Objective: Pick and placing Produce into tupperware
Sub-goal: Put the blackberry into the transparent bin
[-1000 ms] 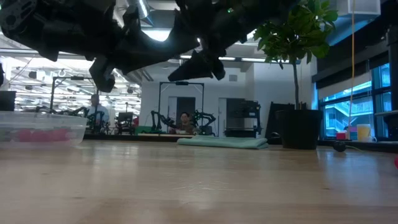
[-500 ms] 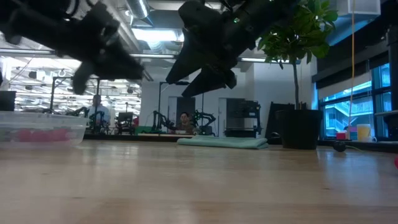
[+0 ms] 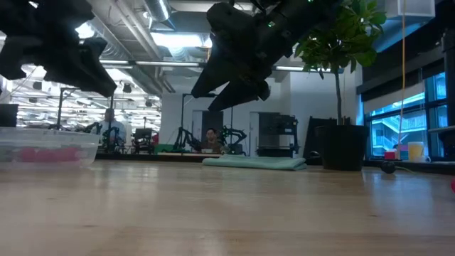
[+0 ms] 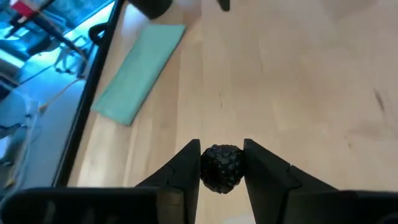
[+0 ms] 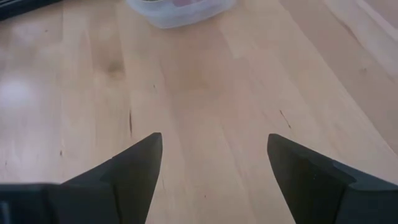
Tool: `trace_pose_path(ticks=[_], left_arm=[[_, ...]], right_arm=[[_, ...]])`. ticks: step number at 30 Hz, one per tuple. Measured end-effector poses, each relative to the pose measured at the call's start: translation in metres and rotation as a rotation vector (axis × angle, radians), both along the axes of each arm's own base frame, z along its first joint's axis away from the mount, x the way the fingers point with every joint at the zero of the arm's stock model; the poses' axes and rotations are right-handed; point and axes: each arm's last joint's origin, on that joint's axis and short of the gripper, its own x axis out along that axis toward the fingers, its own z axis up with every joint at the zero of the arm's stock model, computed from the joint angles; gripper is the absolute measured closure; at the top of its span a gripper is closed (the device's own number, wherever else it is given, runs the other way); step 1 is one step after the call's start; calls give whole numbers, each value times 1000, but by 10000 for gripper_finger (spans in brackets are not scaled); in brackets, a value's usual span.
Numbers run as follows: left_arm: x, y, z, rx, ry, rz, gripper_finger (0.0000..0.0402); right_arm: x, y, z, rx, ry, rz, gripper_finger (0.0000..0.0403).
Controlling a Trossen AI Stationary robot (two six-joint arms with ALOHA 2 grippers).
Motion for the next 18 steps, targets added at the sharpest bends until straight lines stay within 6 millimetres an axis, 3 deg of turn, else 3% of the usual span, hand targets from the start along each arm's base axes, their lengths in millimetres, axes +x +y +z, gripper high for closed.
trace_pose_path(ticks=[18], left_arm=[[6, 22, -2, -62, 40, 76, 311]], right_arm=[[0, 0, 0, 28, -7, -26, 111]])
